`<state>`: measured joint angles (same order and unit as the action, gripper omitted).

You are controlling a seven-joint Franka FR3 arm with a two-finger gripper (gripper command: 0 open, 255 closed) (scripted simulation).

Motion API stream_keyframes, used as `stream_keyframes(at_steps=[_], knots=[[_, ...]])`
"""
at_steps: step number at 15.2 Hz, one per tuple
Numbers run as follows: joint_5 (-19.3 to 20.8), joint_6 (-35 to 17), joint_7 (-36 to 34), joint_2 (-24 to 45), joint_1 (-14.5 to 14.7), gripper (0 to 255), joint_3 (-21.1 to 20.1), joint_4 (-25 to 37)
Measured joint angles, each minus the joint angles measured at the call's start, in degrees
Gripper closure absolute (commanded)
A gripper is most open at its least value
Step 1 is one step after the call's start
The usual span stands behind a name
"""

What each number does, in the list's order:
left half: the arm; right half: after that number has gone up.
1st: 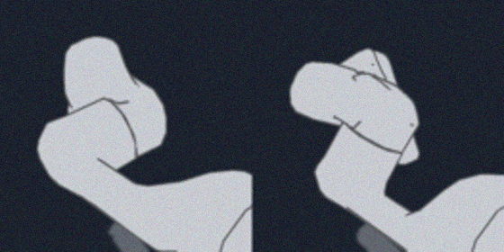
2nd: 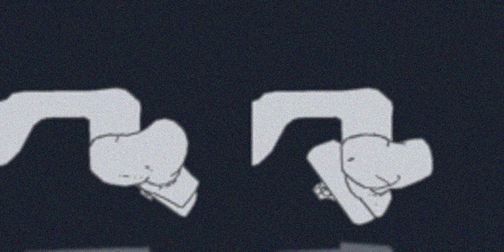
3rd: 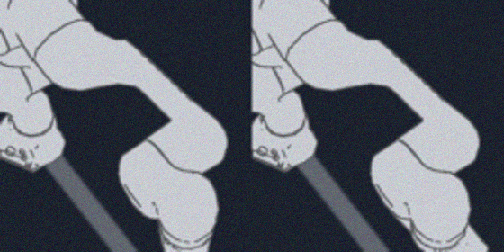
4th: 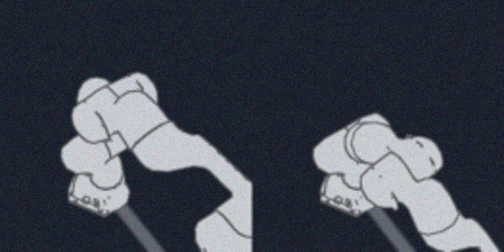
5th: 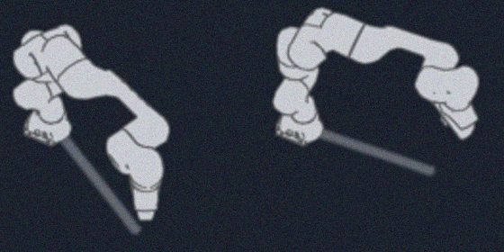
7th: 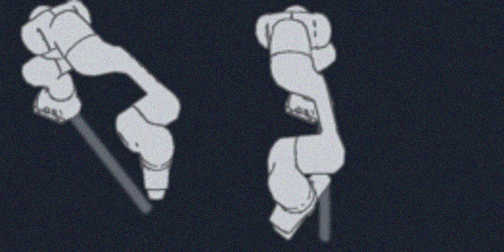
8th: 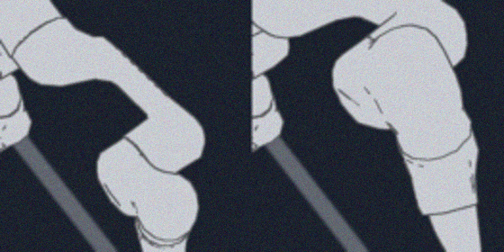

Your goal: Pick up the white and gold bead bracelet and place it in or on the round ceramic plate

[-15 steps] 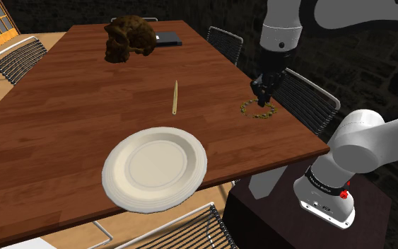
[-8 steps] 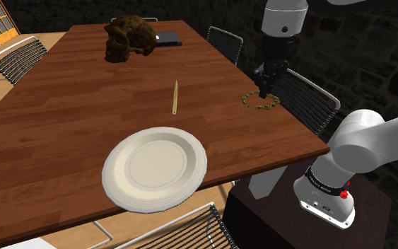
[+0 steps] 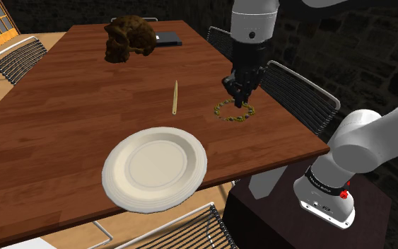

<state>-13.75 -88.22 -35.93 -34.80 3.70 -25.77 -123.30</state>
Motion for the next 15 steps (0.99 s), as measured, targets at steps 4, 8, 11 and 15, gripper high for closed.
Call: stream_keyframes(at_steps=[4, 8, 11, 15], knots=[[0.03, -1.12, -6.16, 7.44, -0.72, 255, -6.00, 7.13], [1.80, -1.80, -12.33, 14.95, -1.43, 255, -11.70, 14.09], [5.24, -2.23, -17.84, 22.59, -1.93, 255, -16.62, 20.60], [13.46, -1.58, -27.70, 35.64, 0.14, 255, -23.39, 31.09]])
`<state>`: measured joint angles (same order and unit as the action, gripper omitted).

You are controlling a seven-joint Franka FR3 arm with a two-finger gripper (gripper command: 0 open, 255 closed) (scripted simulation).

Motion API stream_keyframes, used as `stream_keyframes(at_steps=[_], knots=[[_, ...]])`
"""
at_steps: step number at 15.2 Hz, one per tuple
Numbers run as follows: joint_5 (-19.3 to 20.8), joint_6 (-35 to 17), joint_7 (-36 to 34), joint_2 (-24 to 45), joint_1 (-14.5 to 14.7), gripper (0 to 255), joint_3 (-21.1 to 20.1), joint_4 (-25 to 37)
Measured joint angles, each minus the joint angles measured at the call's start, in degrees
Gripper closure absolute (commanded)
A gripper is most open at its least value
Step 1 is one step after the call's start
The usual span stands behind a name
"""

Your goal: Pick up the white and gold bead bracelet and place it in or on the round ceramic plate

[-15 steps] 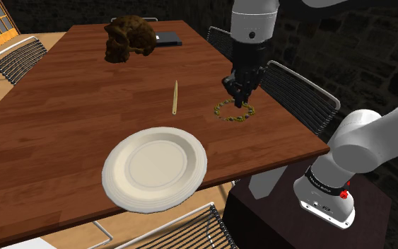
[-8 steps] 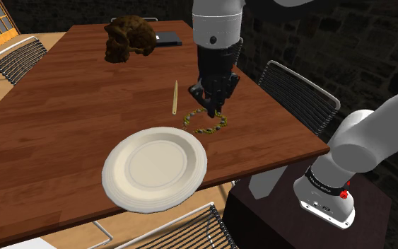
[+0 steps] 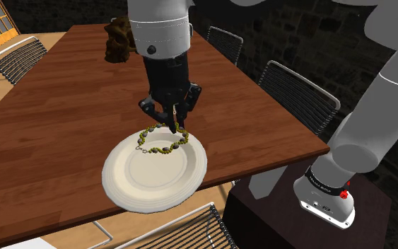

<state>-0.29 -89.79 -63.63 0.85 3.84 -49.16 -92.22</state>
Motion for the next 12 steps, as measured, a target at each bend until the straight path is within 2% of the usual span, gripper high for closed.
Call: stream_keyframes(at_steps=[1, 4, 12], knots=[[1.52, -0.07, -1.43, 2.10, 0.68, 255, -0.58, 1.32], [2.42, -1.98, -2.50, 3.34, 1.22, 255, -0.86, 0.25], [2.01, -8.26, -2.05, 2.74, 0.80, 255, -0.63, -6.42]])
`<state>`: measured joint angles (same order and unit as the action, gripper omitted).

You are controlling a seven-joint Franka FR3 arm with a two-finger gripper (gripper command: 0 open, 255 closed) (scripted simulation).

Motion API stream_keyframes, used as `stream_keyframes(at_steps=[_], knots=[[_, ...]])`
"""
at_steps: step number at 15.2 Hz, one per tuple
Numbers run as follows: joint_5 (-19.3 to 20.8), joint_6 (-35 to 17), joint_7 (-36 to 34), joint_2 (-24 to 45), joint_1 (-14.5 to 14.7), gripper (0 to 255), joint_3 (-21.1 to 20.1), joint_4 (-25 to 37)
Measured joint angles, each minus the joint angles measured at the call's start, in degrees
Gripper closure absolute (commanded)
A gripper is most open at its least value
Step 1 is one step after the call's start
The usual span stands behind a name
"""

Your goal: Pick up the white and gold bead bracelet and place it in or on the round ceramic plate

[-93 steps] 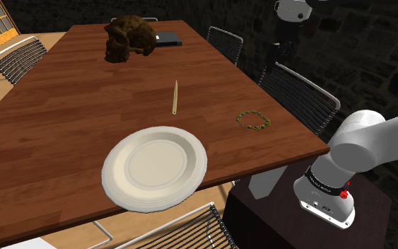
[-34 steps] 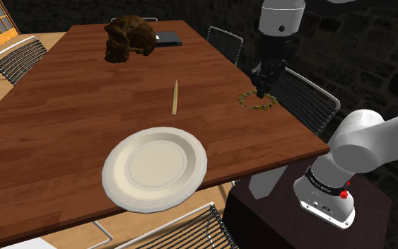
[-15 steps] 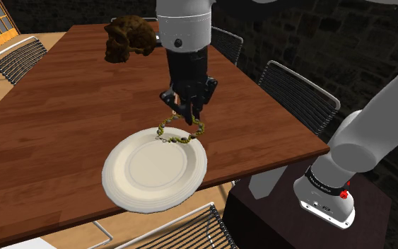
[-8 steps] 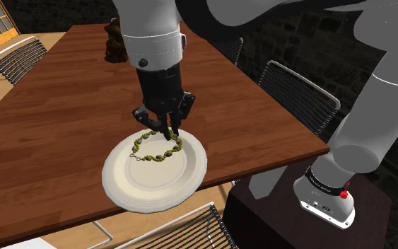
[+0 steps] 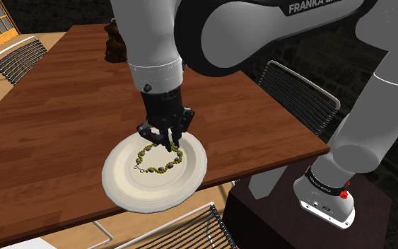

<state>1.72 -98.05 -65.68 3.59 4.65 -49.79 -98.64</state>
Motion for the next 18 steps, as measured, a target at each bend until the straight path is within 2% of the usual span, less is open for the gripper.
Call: stream_keyframes(at_steps=[3, 9, 10, 16, 18], knots=[[-0.08, -1.91, 0.12, -0.12, -0.10, 255, 0.06, -1.99], [-0.13, -2.36, 0.12, -0.19, -0.11, 255, 0.06, -2.46], [-0.13, -2.36, 0.12, -0.19, -0.11, 0, 0.06, -2.46], [-0.13, -2.36, 0.12, -0.19, -0.11, 0, 0.06, -2.46], [0.43, -0.06, -0.29, 0.57, 0.16, 0, -0.05, 0.38]])
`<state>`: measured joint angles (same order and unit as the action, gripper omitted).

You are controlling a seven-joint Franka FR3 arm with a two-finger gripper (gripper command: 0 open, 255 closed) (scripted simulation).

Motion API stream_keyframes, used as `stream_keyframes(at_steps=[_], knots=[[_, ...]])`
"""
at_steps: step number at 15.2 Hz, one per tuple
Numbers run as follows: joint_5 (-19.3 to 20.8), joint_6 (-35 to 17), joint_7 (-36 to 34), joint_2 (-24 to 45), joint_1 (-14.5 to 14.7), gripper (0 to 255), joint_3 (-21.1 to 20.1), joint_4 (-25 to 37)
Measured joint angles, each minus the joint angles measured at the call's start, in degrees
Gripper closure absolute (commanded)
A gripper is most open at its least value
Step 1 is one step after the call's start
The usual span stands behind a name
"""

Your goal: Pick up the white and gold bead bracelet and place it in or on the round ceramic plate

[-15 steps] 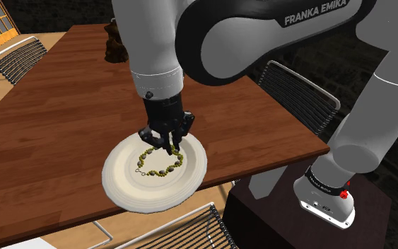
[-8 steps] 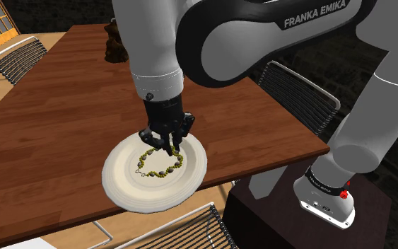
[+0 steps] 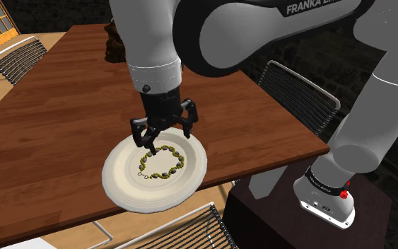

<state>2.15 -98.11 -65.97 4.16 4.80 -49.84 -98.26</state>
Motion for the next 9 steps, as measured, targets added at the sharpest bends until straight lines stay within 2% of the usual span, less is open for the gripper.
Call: stream_keyframes(at_steps=[3, 9], knots=[[0.49, 4.36, -0.31, 0.66, 0.32, 0, -0.14, 4.81], [0.41, 5.22, -0.27, 0.56, 0.31, 0, -0.15, 5.55]])
